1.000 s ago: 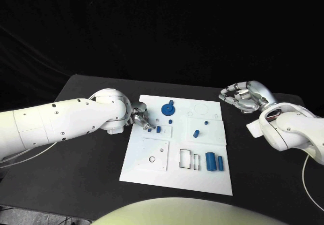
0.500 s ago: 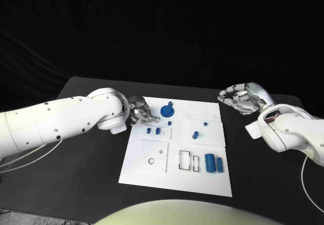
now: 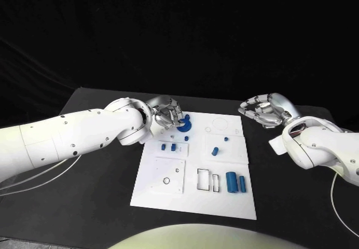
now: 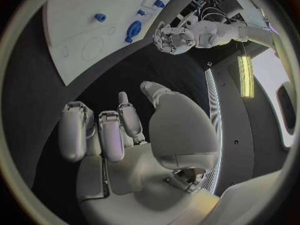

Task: Assemble the parts on the task board

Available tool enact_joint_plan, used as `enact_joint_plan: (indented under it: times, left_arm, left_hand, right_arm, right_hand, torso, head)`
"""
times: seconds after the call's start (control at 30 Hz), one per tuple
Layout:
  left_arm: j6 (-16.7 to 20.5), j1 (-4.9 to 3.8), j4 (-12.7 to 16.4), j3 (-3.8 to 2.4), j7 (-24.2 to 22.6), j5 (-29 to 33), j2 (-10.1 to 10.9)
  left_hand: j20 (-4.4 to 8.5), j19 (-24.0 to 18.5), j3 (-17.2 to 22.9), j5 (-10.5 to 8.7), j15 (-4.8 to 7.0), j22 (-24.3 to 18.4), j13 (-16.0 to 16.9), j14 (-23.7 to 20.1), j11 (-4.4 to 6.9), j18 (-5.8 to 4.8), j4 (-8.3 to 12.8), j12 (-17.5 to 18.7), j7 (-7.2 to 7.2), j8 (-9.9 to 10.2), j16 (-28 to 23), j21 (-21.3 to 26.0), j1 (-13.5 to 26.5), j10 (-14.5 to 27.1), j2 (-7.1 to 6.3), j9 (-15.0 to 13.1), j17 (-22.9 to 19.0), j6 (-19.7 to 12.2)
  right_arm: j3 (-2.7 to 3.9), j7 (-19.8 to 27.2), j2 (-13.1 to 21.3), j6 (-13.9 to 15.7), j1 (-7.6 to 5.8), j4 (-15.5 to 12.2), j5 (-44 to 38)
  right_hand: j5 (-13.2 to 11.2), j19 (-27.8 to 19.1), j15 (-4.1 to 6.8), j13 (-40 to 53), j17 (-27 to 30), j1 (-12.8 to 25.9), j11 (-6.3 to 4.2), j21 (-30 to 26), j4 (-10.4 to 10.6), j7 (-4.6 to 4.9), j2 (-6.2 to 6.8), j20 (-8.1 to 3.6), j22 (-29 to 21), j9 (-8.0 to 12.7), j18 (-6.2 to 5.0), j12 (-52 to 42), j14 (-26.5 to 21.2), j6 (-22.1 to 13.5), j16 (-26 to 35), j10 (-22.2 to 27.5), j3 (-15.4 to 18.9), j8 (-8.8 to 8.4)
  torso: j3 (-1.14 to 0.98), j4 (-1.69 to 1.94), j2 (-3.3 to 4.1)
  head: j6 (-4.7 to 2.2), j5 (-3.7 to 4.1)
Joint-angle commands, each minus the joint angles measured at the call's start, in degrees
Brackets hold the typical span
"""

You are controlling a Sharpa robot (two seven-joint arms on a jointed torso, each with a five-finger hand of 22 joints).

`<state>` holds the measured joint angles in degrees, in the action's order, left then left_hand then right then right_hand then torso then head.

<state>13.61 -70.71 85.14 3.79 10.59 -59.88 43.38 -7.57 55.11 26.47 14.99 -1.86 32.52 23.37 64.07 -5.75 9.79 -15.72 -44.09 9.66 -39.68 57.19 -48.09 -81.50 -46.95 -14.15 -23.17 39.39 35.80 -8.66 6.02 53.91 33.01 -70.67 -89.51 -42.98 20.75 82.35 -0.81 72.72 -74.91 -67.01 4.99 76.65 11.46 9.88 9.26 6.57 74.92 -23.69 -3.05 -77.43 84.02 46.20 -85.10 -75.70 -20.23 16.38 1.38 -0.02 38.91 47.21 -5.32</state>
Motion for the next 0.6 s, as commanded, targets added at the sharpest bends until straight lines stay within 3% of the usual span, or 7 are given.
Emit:
enact_joint_plan:
  times: [0.03, 0.1, 0.13, 0.17, 0.4, 0.6]
  left_arm:
    - [3.0, 0.04, -1.0, 0.35, -10.1, -11.6, -1.3]
    - [2.3, 0.10, -1.5, 0.58, -11.1, -14.5, -1.9]
    - [2.0, 0.13, -1.8, 0.67, -11.4, -15.7, -2.2]
    - [1.4, 0.18, -2.2, 0.85, -11.9, -18.0, -2.7]
    - [-3.1, 0.52, -3.4, 1.34, -12.3, -26.4, -4.6]
    - [-6.5, 0.67, -3.8, 1.45, -11.3, -29.4, -5.2]
  left_hand:
    - [0.23, 0.5, 0.8, -0.42, 0.14, 0.2, -3.2, -0.2, 0.12, 0.68, 0.1, 2.5, -0.10, 2.3, 0.5, 0.0, -2.2, -1.0, -1.06, 2.8, -0.7, 2.2]
    - [0.38, 0.8, 0.5, -0.53, 0.33, 0.7, -5.2, 0.5, 0.44, 0.71, 0.3, 4.1, -0.50, 4.3, 2.0, -0.8, -3.1, -1.5, -1.61, 4.7, -0.6, 3.4]
    - [0.38, 0.8, 0.5, -0.53, 0.33, 0.7, -5.2, 0.5, 0.44, 0.71, 0.3, 4.1, -0.50, 4.3, 2.0, -0.8, -3.1, -1.5, -1.61, 4.7, -0.6, 3.4]
    - [0.55, 1.1, -0.2, -0.57, 0.42, 1.7, -6.9, 1.9, 0.52, 0.70, 0.1, 5.3, -0.65, 6.2, 5.3, -2.1, -3.3, -2.6, -1.89, 6.4, 1.6, 5.3]
    - [0.22, 0.6, -2.1, -0.55, 0.08, 2.7, -9.8, 1.9, 0.05, 0.65, 0.2, 8.8, -1.17, 8.2, 7.2, -3.1, -3.5, -1.9, -2.44, 8.1, 1.5, 7.7]
    - [0.03, 0.9, -4.6, -0.47, -0.05, 4.2, -12.0, 5.2, -0.11, 0.69, -0.2, 11.1, -1.10, 10.0, 12.5, -5.0, -3.8, -2.8, -2.26, 9.4, 6.0, 9.0]
  right_arm:
    - [0.00, 0.4, -0.1, -0.8, 0.05, 0.0, -0.1]
    - [0.00, 0.5, -0.1, -0.8, 0.06, 0.0, -0.1]
    - [0.00, 0.5, -0.1, -0.9, 0.07, 0.0, -0.1]
    - [0.00, 0.5, -0.1, -0.9, 0.08, 0.0, -0.1]
    - [0.00, 0.5, -0.2, -1.0, 0.14, -0.1, -0.1]
    - [0.00, 0.5, -0.1, -1.0, 0.17, -0.1, -0.1]
  right_hand:
    - [0.2, -0.5, 0.26, -0.1, -2.0, 0.2, -0.08, -0.1, 0.3, -0.12, -0.17, -0.05, 5.8, -0.1, -0.49, 0.2, 2.9, -0.4, 0.2, 0.5, -0.1, 0.24]
    - [0.2, -0.5, 0.26, -0.1, -2.0, 0.2, -0.08, -0.1, 0.3, -0.12, -0.17, -0.05, 5.8, -0.1, -0.49, 0.2, 2.9, -0.4, 0.2, 0.5, -0.1, 0.24]
    - [0.2, -0.5, 0.26, -0.1, -2.0, 0.2, -0.08, -0.1, 0.3, -0.12, -0.17, -0.05, 5.8, -0.1, -0.49, 0.2, 2.9, -0.4, 0.2, 0.5, -0.1, 0.24]
    - [0.2, -0.5, 0.26, -0.1, -2.0, 0.2, -0.08, -0.1, 0.3, -0.12, -0.17, -0.05, 5.8, -0.1, -0.49, 0.2, 2.9, -0.4, 0.2, 0.5, -0.1, 0.24]
    - [0.2, -0.5, 0.27, -0.1, -1.9, 0.1, -0.08, -0.2, 0.3, -0.13, -0.20, -0.05, 5.8, -0.1, -0.49, 0.2, 2.9, -0.5, 0.2, 0.5, -0.1, 0.26]
    - [0.2, -0.5, 0.27, -0.1, -1.9, 0.1, -0.08, -0.2, 0.3, -0.13, -0.20, -0.05, 5.8, -0.1, -0.49, 0.2, 2.9, -0.5, 0.2, 0.5, -0.1, 0.26]
  torso:
    - [0.09, -0.03, 0.03]
    - [0.09, -0.01, 0.05]
    - [0.07, 0.02, 0.05]
    - [0.10, -0.01, 0.07]
    - [0.07, -0.12, 0.07]
    - [0.02, 0.03, 0.04]
  head:
    - [-0.10, 0.08]
    - [-0.13, 0.11]
    - [-0.14, 0.13]
    - [-0.18, 0.12]
    - [-0.12, 0.24]
    - [-0.02, 0.49]
